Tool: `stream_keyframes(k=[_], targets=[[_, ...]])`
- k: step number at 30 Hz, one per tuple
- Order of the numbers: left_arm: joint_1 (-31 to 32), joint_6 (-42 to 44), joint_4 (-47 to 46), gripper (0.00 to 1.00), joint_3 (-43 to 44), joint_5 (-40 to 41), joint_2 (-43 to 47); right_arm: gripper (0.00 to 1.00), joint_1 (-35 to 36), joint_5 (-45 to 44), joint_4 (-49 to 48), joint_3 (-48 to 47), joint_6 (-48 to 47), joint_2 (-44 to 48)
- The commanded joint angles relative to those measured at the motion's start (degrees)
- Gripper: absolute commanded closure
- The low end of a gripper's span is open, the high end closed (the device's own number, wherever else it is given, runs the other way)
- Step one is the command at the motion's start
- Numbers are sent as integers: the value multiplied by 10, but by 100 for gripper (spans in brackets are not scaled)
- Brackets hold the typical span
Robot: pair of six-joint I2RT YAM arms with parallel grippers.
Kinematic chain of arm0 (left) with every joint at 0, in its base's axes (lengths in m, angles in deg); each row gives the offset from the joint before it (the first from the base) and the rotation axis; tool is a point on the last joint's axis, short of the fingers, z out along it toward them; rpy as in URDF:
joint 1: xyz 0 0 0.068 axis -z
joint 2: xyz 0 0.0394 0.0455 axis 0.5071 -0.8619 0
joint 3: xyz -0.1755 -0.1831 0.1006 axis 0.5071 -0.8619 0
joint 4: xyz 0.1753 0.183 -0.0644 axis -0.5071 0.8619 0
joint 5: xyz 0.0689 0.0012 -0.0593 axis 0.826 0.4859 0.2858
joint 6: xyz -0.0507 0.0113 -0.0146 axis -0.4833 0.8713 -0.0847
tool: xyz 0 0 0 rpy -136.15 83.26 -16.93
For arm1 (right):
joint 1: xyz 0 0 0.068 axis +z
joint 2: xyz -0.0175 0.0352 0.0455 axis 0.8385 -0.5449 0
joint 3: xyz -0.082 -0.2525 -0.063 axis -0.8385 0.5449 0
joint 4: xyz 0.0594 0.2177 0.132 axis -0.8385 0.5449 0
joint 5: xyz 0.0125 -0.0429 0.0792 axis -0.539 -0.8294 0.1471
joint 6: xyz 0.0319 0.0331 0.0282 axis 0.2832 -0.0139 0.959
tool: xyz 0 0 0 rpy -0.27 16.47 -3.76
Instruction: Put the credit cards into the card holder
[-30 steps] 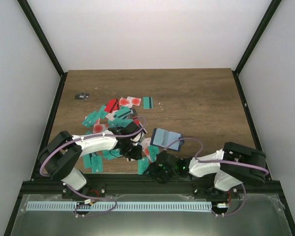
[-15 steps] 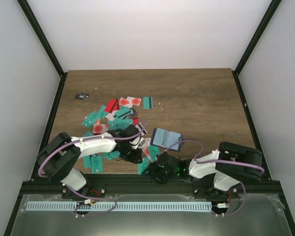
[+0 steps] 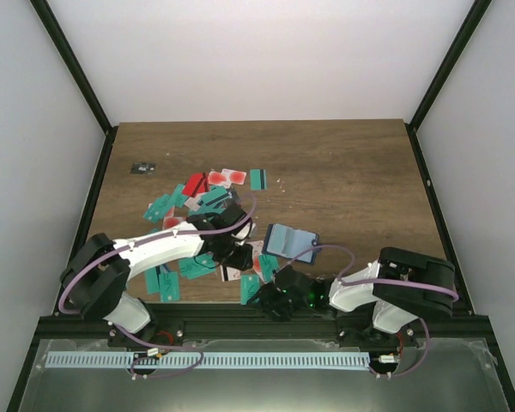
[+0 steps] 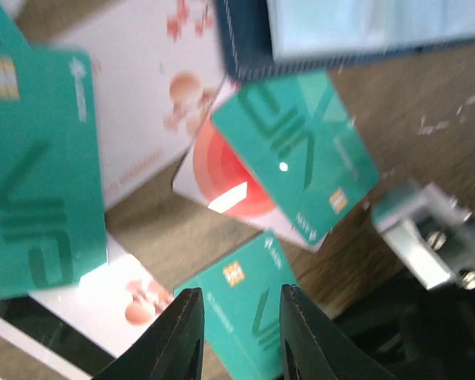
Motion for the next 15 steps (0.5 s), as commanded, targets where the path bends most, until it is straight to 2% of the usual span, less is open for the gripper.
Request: stream_keyframes(k=[1, 10, 15], targets=[[-4, -8, 18, 71, 36, 53, -32, 53, -3, -40, 13, 6, -6, -20], [-4, 3, -15, 72, 32, 21, -103, 53, -5, -46, 21, 19, -3, -7], [1, 5, -22, 72, 13, -2, -107, 53, -8, -52, 20, 27, 0, -6]])
